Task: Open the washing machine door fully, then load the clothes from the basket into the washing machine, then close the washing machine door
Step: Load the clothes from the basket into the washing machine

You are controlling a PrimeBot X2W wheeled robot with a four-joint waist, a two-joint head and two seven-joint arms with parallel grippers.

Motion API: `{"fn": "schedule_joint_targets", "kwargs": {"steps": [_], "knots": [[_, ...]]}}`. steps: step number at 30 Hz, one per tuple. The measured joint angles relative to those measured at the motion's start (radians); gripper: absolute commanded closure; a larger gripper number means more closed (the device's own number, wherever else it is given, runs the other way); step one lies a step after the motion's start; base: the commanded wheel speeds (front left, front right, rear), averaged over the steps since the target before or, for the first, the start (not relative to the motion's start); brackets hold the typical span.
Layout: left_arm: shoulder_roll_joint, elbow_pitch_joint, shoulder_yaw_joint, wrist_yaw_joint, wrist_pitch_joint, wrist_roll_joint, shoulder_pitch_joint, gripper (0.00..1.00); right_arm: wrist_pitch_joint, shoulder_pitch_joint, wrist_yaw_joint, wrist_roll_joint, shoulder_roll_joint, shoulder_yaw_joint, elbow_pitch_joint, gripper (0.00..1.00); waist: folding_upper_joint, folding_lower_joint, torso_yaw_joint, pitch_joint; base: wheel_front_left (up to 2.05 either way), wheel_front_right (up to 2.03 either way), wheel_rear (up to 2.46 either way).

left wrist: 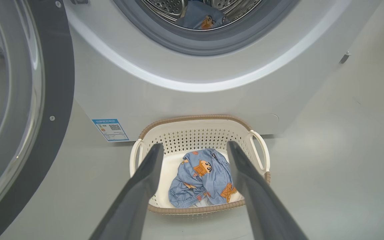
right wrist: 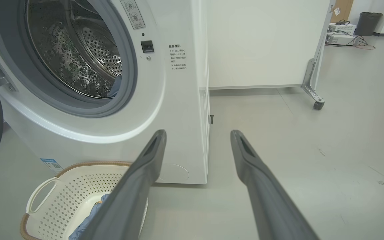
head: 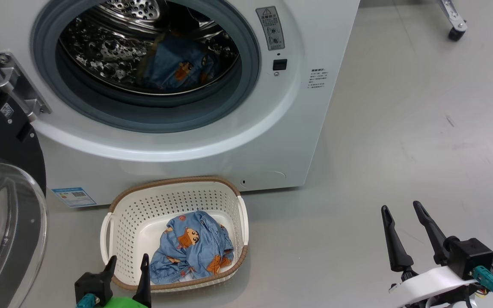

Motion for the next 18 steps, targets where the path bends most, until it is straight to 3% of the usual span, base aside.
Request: {"fn": "schedule_joint_targets", "kwargs": {"steps": [18], "knots": [[0.041, 0.092, 0.028, 0.000, 0.185, -0.018, -0.163, 0.00, 0.000, -0.155, 0.000, 0.008, 0.043, 0.068, -0.012, 0.00, 0.0000, 0.0002, -0.126, 0.212, 0.00, 0.00, 0.00]]}}
